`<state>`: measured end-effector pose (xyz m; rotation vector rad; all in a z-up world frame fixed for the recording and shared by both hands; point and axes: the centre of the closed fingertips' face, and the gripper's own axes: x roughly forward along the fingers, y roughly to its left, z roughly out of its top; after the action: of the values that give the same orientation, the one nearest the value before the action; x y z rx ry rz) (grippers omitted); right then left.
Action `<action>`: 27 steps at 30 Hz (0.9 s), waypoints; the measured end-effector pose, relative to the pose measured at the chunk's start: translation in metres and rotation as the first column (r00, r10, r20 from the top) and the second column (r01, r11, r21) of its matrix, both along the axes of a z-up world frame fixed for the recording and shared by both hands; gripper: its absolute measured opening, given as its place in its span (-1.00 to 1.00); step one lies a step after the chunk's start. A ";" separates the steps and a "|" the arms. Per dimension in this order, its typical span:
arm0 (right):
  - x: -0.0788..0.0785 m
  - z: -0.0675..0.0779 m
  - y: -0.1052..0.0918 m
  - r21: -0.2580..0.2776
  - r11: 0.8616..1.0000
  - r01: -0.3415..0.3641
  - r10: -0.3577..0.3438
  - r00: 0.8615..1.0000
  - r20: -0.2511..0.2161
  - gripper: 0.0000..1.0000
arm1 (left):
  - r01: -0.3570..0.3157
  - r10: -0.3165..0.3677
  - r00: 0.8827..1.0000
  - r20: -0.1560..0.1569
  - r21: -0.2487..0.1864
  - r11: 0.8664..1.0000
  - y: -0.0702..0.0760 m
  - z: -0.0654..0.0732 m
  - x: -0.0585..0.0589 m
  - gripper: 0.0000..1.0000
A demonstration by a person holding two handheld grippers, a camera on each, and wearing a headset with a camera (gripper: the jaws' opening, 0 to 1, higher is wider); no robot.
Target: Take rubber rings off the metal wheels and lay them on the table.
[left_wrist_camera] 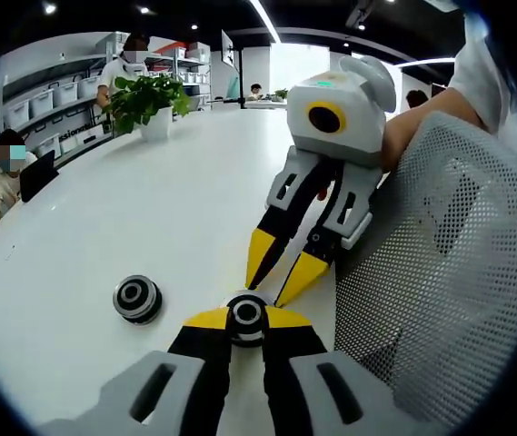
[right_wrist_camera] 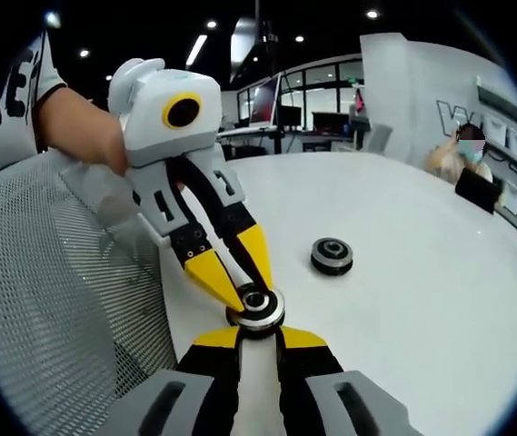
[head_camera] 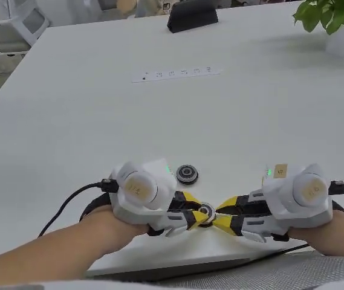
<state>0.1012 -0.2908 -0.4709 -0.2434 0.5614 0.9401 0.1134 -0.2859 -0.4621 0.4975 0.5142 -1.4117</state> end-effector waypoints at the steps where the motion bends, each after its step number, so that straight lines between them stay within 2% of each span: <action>1: 0.000 -0.002 0.001 -0.006 1.000 -0.008 0.008 1.000 0.002 -0.71 | 0.000 0.000 1.000 0.000 -0.001 1.000 0.000 0.000 0.000 -0.86; 3: -0.001 -0.004 0.005 -0.016 1.000 -0.025 0.026 1.000 0.003 -0.58 | 0.000 0.000 1.000 -0.001 -0.002 1.000 0.000 0.000 0.000 -0.85; 6: 0.002 -0.007 0.009 -0.037 0.999 -0.039 0.039 0.999 0.006 -0.49 | 0.001 -0.001 1.000 -0.001 -0.002 1.000 0.000 0.000 0.000 -0.85; 11: 0.009 -0.002 0.014 -0.021 0.999 -0.042 0.042 0.999 0.021 -0.41 | 0.001 -0.001 1.000 -0.001 -0.002 1.000 0.000 0.000 0.000 -0.85; 16: 0.009 -0.009 0.015 -0.057 0.996 -0.062 0.062 0.998 0.006 -0.43 | 0.001 -0.001 1.000 -0.001 -0.003 1.000 0.000 0.000 0.000 -0.85; 27: 0.003 -0.011 0.006 -0.037 0.999 -0.032 0.031 0.999 -0.013 -0.60 | 0.002 -0.002 1.000 -0.003 -0.006 1.000 -0.001 0.000 0.000 -0.85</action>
<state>0.1038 -0.2851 -0.4819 -0.2809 0.5887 0.9625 0.1134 -0.2865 -0.4619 0.4906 0.5118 -1.4156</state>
